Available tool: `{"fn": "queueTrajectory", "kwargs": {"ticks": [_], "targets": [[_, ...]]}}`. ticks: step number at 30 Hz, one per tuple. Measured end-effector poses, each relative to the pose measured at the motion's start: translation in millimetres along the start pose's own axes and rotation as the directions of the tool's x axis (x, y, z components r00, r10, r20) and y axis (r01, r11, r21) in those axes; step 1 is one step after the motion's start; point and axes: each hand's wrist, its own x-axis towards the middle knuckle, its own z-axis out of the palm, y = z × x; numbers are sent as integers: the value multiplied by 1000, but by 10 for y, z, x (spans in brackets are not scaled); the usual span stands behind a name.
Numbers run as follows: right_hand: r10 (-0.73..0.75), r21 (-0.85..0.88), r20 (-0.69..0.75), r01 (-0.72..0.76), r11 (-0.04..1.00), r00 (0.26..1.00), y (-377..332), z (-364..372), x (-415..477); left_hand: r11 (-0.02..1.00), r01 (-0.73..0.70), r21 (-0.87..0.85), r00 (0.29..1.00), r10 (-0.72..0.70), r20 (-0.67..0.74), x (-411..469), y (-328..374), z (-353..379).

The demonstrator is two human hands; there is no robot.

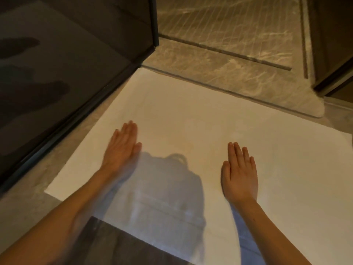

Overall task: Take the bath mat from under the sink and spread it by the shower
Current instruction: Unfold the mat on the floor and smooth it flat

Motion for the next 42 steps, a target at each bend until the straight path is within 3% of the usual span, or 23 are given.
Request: {"fn": "queueTrajectory", "kwargs": {"ticks": [2, 5, 8, 12, 16, 19, 21, 23, 25, 28, 31, 37, 42], "targets": [[1, -1, -4, -1, 1000, 1000, -3, -2, 0, 983, -182, -21, 983, 182, -15, -92, 516, 27], [12, -5, 1, -12, 1000, 1000, -32, -22, -17, 854, -512, -90, 853, 518, 57, -346, 1319, 207], [38, -23, 17, -38, 999, 999, -84, -83, -14, 793, -605, -70, 782, 609, 131, -509, 1538, 353], [-7, 80, -6, 7, 997, 1000, -413, -66, -283, 824, -566, -38, 809, 563, 170, -438, 1349, 439], [-44, 8, 48, 43, 999, 998, -462, 134, -560, 848, -527, -45, 835, 527, 157, -441, 1011, 425], [-32, -6, 37, 32, 999, 999, -449, 164, -543, 926, -378, 3, 920, 376, 115, -480, 397, 290], [-34, -10, 30, 35, 999, 999, -472, 176, -536, 982, -190, -2, 976, 189, 112, -444, 65, 163], [-20, -11, 40, 20, 1000, 999, -478, 160, -535, 995, -105, 4, 988, 103, 118, -398, 21, 64], [13, 33, 45, -15, 999, 999, -527, 134, -544, 979, -202, 1, 973, 201, 110, -445, 287, 15], [-15, 199, 6, 14, 980, 1000, -777, 115, -620, 891, -453, -35, 880, 453, 142, -841, 849, 198], [-110, 161, 26, 104, 981, 994, -926, 187, -763, 895, -439, -76, 872, 445, 203, -1045, 897, 305], [-131, 101, 47, 126, 987, 990, -843, 256, -837, 998, -55, -11, 991, 56, 120, -900, -226, 81], [-156, 94, 38, 152, 984, 987, -858, 256, -862, 975, 221, 36, 969, -224, 100, -912, -879, -123]]}}
